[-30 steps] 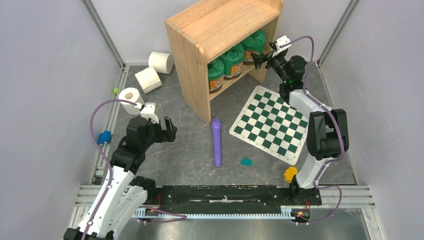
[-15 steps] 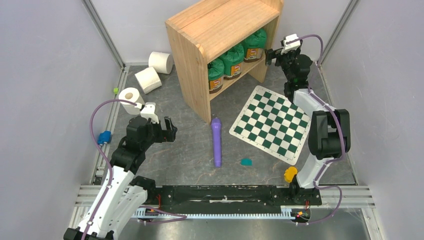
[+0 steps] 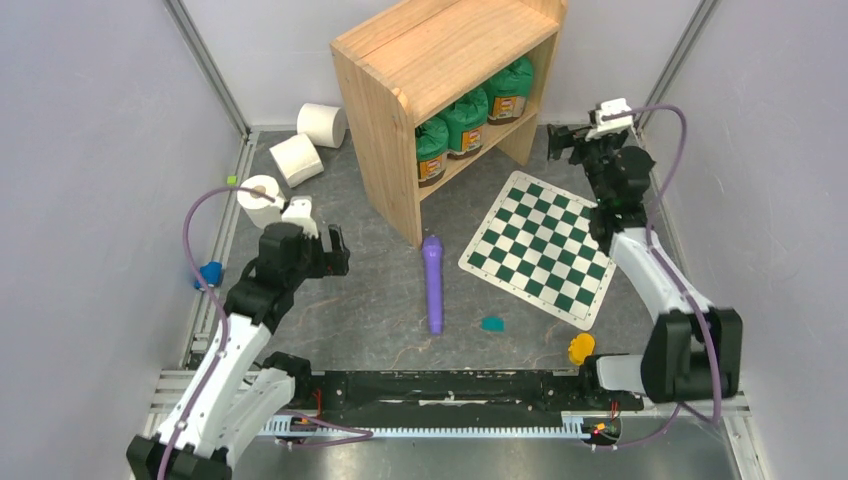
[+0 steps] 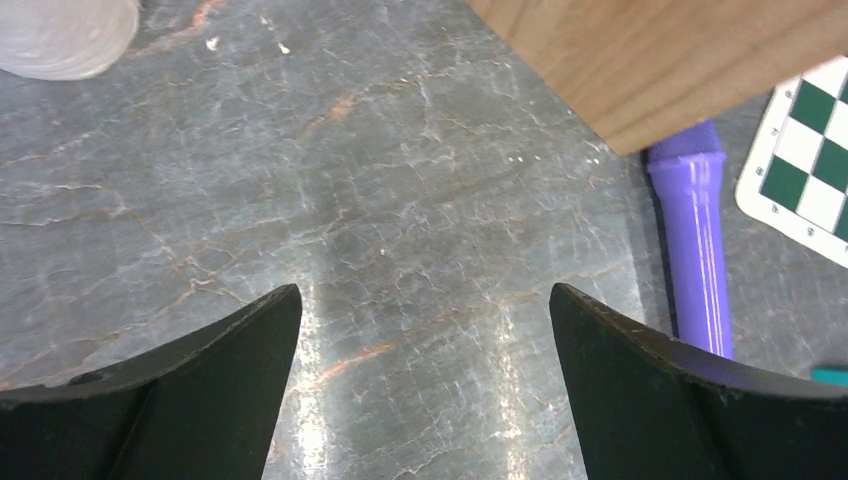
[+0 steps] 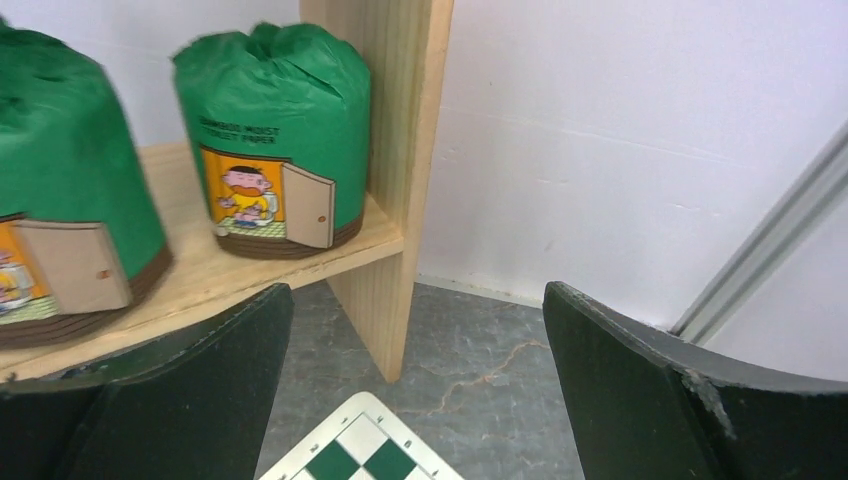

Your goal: Place and organize the paper towels onto the shelf

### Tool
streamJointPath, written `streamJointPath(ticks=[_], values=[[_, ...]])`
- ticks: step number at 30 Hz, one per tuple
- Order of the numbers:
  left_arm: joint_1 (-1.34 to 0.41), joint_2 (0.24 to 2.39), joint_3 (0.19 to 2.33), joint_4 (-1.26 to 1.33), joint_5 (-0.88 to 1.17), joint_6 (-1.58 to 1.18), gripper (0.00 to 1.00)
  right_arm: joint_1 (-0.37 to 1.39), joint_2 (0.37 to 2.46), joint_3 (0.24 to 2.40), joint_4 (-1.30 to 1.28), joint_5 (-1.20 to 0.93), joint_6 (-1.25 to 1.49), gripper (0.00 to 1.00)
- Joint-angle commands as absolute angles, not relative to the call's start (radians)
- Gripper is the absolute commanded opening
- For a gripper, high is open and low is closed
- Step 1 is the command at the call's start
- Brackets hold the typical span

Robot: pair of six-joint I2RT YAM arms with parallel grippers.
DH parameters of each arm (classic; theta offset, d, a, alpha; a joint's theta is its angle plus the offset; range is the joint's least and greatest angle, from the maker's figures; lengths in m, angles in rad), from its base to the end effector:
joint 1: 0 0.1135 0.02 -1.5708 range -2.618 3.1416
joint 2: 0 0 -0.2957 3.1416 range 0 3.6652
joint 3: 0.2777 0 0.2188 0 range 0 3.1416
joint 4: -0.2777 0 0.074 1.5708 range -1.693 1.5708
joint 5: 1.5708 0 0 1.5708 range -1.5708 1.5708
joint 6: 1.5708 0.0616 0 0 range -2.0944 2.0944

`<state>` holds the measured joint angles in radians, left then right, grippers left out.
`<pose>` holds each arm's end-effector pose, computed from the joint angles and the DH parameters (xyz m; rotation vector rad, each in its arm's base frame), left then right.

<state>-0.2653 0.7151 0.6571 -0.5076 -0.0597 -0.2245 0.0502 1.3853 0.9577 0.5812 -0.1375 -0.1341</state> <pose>0.1213 -0.0291 0.2825 0.0086 2.1435 -0.2236 0.3144 0.0242 0.3921 -0.2432 1.3977 0.0281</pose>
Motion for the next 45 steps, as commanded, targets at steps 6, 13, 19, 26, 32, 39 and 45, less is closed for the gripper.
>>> streamJointPath(ticks=[6, 13, 19, 26, 32, 39, 45], values=[[-0.185, 1.045, 0.971, -0.521, -0.233, -0.287, 1.0, 0.052, 1.012, 0.666, 0.458, -0.162, 0.06, 0.98], [0.037, 1.283, 1.159, -0.5, -0.278, -0.337, 1.0, 0.114, 0.855, 0.527, 0.392, -0.115, 0.111, 0.98], [0.22, 1.442, 1.249, -0.438, -0.27, -0.399, 0.99, 0.223, 0.8, 0.521, 0.343, -0.046, 0.018, 0.98], [0.32, 1.636, 1.368, -0.426, -0.184, -0.423, 0.9, 0.261, 0.754, 0.475, 0.339, -0.007, -0.033, 0.98], [0.355, 1.79, 1.474, -0.449, -0.134, -0.428, 0.8, 0.265, 0.737, 0.458, 0.339, 0.022, -0.072, 0.98], [0.36, 1.889, 1.512, -0.477, -0.082, -0.427, 0.7, 0.264, 0.736, 0.455, 0.338, 0.033, -0.104, 0.98], [0.36, 1.902, 1.539, -0.495, -0.07, -0.388, 0.42, 0.268, 0.738, 0.465, 0.332, 0.029, -0.125, 0.98]])
